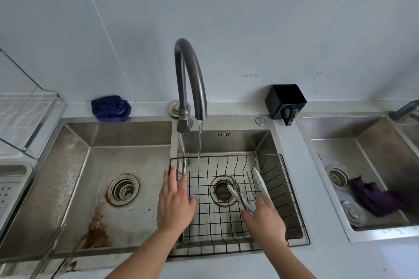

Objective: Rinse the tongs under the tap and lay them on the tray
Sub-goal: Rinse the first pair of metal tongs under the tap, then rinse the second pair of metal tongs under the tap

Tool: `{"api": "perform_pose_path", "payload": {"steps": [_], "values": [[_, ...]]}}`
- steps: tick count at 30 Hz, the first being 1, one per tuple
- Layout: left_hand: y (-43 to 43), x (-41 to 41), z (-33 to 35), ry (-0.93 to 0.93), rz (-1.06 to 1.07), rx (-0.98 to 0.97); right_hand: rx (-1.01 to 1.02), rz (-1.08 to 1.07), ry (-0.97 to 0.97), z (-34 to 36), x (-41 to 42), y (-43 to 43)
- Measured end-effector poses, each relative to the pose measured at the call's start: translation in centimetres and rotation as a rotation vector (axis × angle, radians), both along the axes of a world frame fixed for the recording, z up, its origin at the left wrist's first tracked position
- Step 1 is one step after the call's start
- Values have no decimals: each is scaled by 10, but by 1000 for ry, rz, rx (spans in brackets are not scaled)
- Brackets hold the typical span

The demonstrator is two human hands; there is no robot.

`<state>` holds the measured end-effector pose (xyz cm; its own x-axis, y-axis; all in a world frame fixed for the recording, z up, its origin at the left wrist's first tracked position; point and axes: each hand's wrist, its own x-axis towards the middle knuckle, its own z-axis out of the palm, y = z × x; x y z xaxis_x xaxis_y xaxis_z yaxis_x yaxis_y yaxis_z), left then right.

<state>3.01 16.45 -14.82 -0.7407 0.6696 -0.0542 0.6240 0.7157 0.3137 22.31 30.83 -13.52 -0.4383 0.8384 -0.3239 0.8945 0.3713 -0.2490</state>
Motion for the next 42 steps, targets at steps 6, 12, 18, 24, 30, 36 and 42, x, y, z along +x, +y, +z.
{"api": "perform_pose_path", "payload": {"steps": [6, 12, 18, 24, 30, 36, 42], "values": [[0, 0, -2, 10, -3, -28, -1, 4, 6, -4, 4, -4], [0, -1, -3, 15, -14, -39, 28, 10, 45, -6, 10, -9], [1, -1, 0, -20, -13, -44, 182, 92, 78, 2, 6, -20], [-2, -3, 8, -85, -10, -13, 292, 216, 105, 5, -3, -34], [-36, -1, 28, -168, 66, 119, 282, 381, 179, -4, -16, -48], [-112, -20, 53, -18, 306, 82, 205, 485, 209, -11, -35, -58], [-200, -38, 56, 219, 501, -45, 130, 531, 270, -20, -53, -65]]}}
